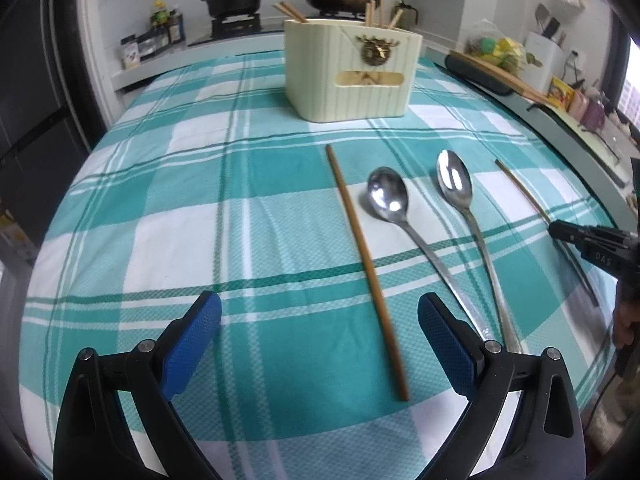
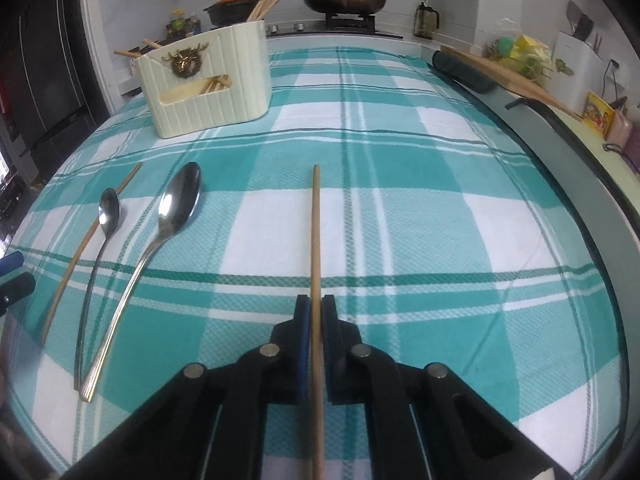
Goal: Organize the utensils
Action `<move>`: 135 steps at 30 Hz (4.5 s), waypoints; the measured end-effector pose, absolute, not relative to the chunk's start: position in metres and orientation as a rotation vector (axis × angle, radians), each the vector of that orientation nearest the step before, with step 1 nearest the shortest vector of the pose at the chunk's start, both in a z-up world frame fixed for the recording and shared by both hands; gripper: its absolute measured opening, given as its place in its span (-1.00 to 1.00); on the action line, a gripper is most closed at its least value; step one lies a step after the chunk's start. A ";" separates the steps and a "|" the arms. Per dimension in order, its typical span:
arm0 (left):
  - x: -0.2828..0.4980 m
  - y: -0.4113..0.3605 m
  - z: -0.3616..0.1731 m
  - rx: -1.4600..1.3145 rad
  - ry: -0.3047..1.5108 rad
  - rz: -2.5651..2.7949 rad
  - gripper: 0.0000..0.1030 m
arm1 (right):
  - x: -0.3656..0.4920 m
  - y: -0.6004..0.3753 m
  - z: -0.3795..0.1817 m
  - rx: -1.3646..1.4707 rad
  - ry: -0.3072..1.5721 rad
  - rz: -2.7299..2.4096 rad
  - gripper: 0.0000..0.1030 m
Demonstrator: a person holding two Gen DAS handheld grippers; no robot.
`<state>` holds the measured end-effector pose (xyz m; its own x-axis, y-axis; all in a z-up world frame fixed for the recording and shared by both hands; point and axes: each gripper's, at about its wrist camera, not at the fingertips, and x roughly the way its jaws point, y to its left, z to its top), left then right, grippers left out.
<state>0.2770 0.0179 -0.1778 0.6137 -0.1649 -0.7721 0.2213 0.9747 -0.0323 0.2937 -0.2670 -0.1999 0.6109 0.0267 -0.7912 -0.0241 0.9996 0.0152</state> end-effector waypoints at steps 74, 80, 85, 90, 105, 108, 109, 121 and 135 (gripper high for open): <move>0.385 0.055 -0.194 0.042 1.183 -0.139 0.15 | 0.341 -0.285 -0.196 -0.104 1.074 0.135 -0.30; 0.401 0.045 -0.192 0.072 1.186 -0.126 -0.28 | 0.376 -0.279 -0.195 -0.113 1.074 0.124 -0.53; 0.404 0.047 -0.191 0.022 1.166 -0.129 -0.92 | 0.389 -0.283 -0.195 -0.088 1.072 0.106 -0.88; 0.391 0.056 -0.161 -0.054 1.069 -0.128 -0.92 | 0.384 -0.296 -0.178 0.023 1.028 0.119 -0.88; 0.300 0.082 -0.012 -0.117 0.718 -0.207 -0.92 | 0.307 -0.292 -0.035 0.106 0.673 0.240 -0.88; 0.295 0.081 -0.004 -0.123 0.697 -0.222 -0.92 | 0.297 -0.287 -0.020 0.102 0.611 0.240 -0.88; 0.293 0.080 -0.001 -0.124 0.690 -0.226 -0.92 | 0.294 -0.286 -0.016 0.098 0.590 0.236 -0.88; 0.290 0.072 0.032 -0.145 0.626 -0.279 -0.93 | 0.289 -0.273 0.026 0.062 0.455 0.227 -0.88; 0.337 0.052 0.110 -0.117 0.507 -0.308 -0.93 | 0.333 -0.241 0.084 -0.042 0.376 0.279 -0.88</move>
